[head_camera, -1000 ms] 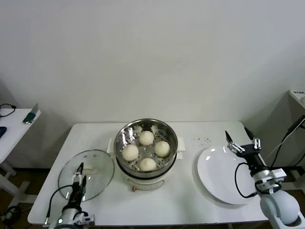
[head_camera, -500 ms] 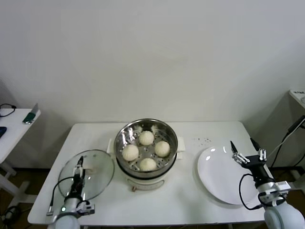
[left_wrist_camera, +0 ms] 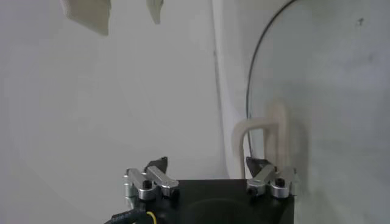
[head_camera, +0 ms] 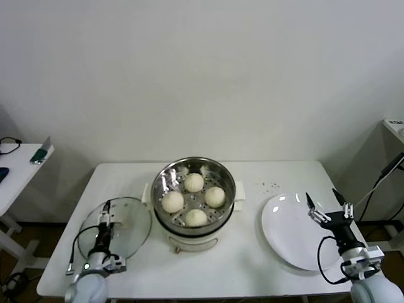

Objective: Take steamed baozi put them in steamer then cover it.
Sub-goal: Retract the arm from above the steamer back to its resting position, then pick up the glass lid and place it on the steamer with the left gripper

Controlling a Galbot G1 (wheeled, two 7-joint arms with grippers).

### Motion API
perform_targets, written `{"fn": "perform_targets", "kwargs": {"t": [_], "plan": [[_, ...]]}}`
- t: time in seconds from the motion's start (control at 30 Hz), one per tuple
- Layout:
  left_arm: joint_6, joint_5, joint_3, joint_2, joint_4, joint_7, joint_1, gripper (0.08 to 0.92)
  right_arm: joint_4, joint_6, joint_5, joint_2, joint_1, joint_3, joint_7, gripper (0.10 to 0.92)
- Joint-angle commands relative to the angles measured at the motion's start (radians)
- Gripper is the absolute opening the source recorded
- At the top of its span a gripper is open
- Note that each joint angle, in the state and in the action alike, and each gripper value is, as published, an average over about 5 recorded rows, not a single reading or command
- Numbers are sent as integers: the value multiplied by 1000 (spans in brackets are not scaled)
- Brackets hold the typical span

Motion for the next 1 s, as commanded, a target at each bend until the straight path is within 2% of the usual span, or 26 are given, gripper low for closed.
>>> {"fn": "perform_targets", "kwargs": {"t": [0.03, 0.43, 0.7, 0.8, 1.0], "plan": [[-16, -40, 8, 5, 42, -8, -30, 763, -9, 4, -28, 9, -7, 6, -4, 823], [-22, -78, 6, 14, 11, 16, -8, 420, -29, 15, -59, 24, -2, 8, -11, 823], [16, -137, -11, 54, -124, 36, 61, 189, -44, 20, -61, 21, 12, 9, -10, 823], [39, -163, -24, 74, -203, 36, 101, 150, -51, 21, -61, 18, 21, 9, -10, 823], [160, -213, -49, 116, -412, 26, 196, 150, -72, 24, -64, -1, 47, 3, -11, 823]]}}
